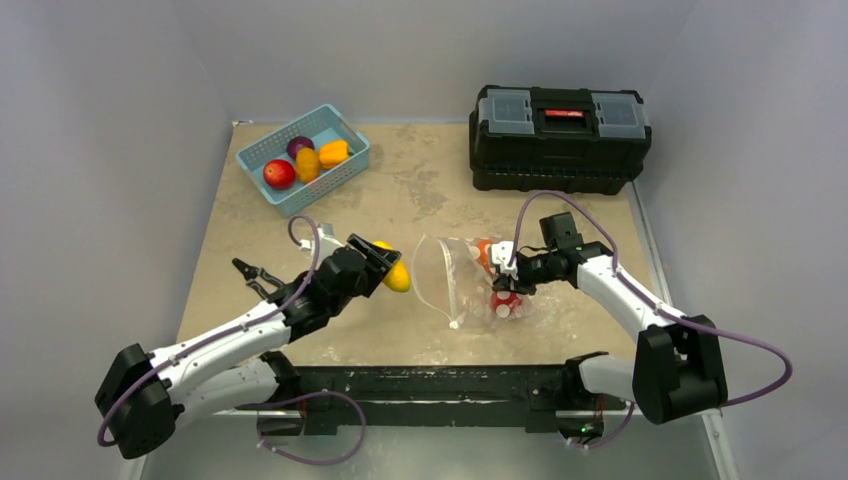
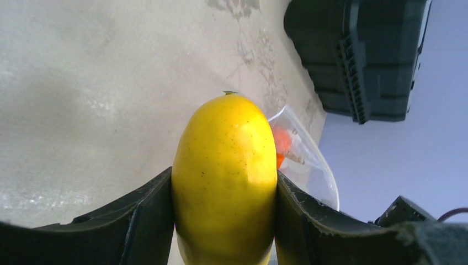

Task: Open the zip-top bag and remove the fake food
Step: Pick up the fake fruit from the zipper food storage bag, then place the fake fruit in the bin.

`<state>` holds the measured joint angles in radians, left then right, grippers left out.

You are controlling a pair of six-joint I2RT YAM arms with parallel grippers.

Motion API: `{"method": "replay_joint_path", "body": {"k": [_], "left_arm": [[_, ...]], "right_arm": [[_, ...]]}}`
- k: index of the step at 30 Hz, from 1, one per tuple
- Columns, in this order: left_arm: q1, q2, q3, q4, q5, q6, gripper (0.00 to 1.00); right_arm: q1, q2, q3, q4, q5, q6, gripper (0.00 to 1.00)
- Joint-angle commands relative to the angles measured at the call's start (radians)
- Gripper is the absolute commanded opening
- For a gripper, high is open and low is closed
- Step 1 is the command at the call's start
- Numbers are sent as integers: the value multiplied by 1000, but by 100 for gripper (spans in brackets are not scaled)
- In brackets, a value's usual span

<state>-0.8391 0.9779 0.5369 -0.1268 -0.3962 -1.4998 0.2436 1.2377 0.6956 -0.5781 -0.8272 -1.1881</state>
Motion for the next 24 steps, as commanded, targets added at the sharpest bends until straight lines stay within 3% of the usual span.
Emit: {"method": "replay_joint_path", "body": {"k": [1, 13, 24], "left_arm": [[73, -47, 77, -121, -61, 51, 0], [345, -14, 257, -230, 21, 208, 0], [595, 162, 443, -249, 184, 297, 0]], "right_arm": [[4, 8, 16, 8, 12, 4, 12], [5, 8, 16, 8, 15, 3, 12], [5, 5, 16, 7, 20, 2, 12]]}}
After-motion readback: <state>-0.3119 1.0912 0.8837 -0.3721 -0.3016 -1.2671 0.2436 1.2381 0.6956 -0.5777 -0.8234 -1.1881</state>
